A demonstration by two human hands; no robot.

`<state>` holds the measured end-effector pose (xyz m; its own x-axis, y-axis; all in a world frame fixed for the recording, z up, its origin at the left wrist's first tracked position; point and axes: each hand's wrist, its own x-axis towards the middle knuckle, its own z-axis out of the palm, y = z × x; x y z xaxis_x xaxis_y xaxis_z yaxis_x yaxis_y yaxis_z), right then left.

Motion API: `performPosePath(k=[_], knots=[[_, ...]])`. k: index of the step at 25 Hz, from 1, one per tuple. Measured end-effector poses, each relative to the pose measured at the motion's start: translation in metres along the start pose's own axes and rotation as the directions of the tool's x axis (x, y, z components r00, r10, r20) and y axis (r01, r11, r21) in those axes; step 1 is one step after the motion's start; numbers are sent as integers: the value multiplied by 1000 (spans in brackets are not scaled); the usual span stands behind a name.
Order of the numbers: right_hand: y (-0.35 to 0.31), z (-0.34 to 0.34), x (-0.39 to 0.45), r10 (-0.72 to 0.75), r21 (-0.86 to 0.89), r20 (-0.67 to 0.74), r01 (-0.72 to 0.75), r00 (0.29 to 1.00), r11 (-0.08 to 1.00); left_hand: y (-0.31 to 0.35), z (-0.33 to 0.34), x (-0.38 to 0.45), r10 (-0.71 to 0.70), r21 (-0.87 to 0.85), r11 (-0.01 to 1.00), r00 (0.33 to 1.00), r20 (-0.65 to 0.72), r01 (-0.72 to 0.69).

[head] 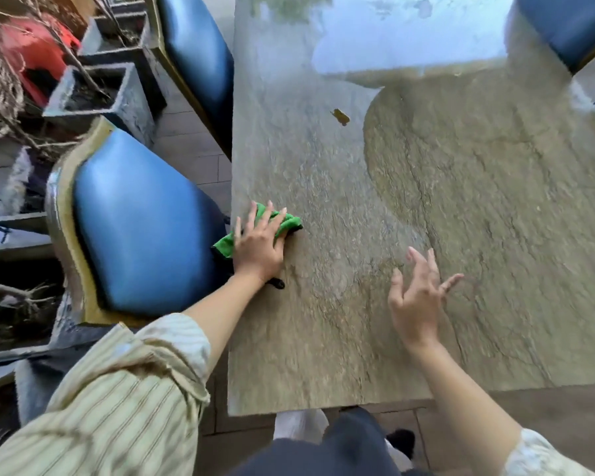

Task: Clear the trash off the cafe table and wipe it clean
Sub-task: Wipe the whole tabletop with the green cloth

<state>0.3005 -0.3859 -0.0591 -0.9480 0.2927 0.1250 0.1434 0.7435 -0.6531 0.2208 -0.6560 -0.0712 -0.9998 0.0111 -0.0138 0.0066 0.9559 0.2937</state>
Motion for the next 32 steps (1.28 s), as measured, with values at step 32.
performPosePath(k=[32], knots=[[42, -13, 9, 379, -155, -389, -465, 840, 871, 161, 59, 14, 800, 82, 574, 579, 156, -815]])
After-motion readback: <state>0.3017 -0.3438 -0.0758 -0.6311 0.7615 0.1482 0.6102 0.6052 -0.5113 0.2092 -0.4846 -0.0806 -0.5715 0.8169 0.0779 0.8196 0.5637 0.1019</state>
